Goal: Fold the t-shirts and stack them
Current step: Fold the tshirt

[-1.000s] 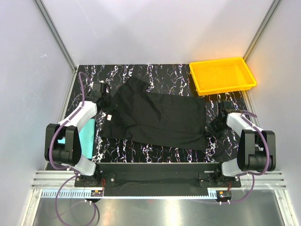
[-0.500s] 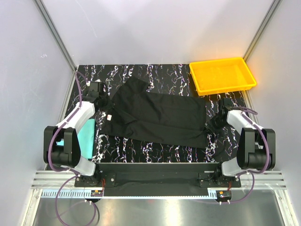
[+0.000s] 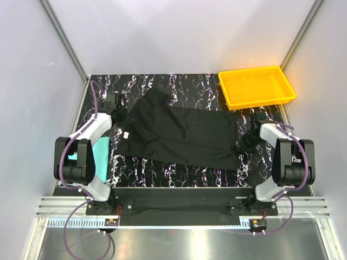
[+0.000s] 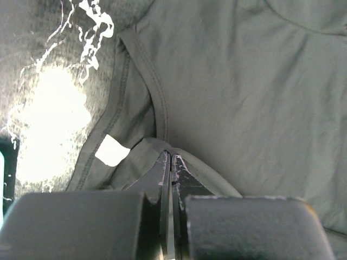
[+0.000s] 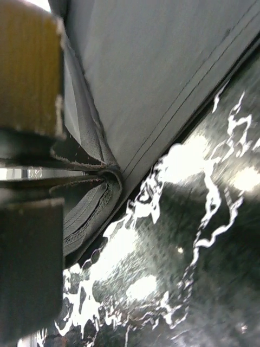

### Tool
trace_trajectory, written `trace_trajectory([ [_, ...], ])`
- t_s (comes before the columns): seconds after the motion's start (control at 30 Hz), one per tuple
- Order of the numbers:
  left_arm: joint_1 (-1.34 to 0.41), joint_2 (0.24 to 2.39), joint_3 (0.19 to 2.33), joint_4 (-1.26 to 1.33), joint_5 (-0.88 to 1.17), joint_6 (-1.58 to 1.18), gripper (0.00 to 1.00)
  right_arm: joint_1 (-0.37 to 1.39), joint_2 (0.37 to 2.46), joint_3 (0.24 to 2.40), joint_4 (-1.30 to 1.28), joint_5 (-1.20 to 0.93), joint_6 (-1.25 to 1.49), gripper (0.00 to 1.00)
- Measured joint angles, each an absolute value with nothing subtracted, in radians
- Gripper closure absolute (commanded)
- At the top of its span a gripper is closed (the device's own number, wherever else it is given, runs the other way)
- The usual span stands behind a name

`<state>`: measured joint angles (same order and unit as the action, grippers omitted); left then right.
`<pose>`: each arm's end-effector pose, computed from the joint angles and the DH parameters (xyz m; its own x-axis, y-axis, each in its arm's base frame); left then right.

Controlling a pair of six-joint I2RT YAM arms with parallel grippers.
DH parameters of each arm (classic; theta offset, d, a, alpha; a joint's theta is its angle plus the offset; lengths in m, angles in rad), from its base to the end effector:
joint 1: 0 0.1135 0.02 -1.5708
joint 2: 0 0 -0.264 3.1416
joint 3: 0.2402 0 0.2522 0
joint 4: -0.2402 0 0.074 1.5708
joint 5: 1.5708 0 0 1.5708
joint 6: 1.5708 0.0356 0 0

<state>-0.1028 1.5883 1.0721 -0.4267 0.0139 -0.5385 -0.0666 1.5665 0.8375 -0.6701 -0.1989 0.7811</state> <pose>0.3299 -0.0345 0.2200 -0.7479 -0.4384 -0.4985 -0.3178 0.8957 -0.3109 0.2600 -0.0103 0.1518 -0.6759 0.7368 0.0157 0.7146 0.6500 0.2585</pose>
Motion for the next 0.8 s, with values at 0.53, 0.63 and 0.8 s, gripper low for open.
trace_trajectory([
  [0.53,-0.095,1.234,1.013,-0.598,-0.066,-0.507,0.40,-0.043,1.393,0.963,-0.789,-0.170,0.557,0.41],
  [0.63,-0.085,1.127,0.926,-0.604,-0.036,-0.532,0.55,0.055,1.364,0.957,-0.784,-0.229,0.566,0.54],
  [0.8,-0.027,1.140,0.814,-0.608,-0.002,-0.549,0.64,0.150,1.357,0.852,-0.733,-0.337,0.613,0.89],
])
